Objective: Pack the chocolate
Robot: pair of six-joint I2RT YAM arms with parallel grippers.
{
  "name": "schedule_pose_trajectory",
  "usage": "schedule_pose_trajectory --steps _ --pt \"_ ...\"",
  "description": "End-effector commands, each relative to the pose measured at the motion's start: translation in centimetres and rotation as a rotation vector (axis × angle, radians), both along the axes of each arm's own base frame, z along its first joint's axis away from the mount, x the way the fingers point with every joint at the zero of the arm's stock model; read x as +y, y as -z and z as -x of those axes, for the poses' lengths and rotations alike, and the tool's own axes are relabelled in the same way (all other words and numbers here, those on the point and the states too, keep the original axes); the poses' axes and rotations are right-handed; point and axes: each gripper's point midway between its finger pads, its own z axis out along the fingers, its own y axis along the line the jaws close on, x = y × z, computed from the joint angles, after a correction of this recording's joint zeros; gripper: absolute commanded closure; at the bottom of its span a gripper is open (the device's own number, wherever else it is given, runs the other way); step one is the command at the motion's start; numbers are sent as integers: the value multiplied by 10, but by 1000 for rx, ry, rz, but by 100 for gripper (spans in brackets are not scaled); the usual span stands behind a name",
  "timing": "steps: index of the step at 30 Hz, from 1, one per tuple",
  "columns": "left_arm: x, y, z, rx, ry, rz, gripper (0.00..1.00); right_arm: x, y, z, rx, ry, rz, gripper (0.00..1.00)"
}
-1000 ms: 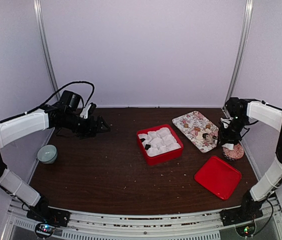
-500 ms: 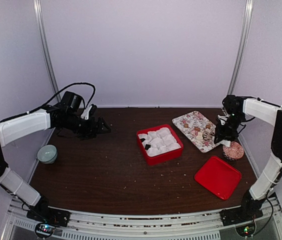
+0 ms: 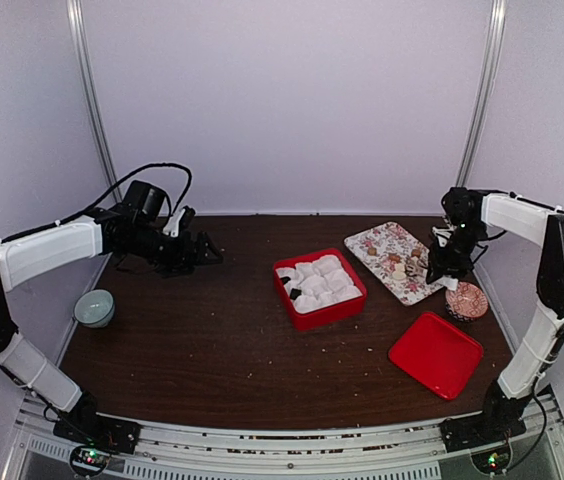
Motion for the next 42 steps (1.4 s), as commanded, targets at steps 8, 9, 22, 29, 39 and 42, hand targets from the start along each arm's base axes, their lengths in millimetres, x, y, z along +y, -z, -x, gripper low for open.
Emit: schedule_pose_trajectory --steps 8,9,22,29,39,42 --pt "-3 -18 -9 -58 9 31 3 -2 -33 -6 -79 -1 18 73" --pt "-3 -18 -8 -58 7 30 3 -2 -35 -4 -83 -1 20 74" --pt "4 -21 6 -80 9 30 3 19 -83 20 -175 -55 -41 74" --pt "7 -17 13 -80 14 32 3 83 -110 55 -201 -255 -98 74" --pt "9 -14 18 -76 17 30 4 151 -102 89 -163 -450 -161 73" --pt "9 -13 19 -72 17 26 3 172 -94 95 -135 -492 -197 73"
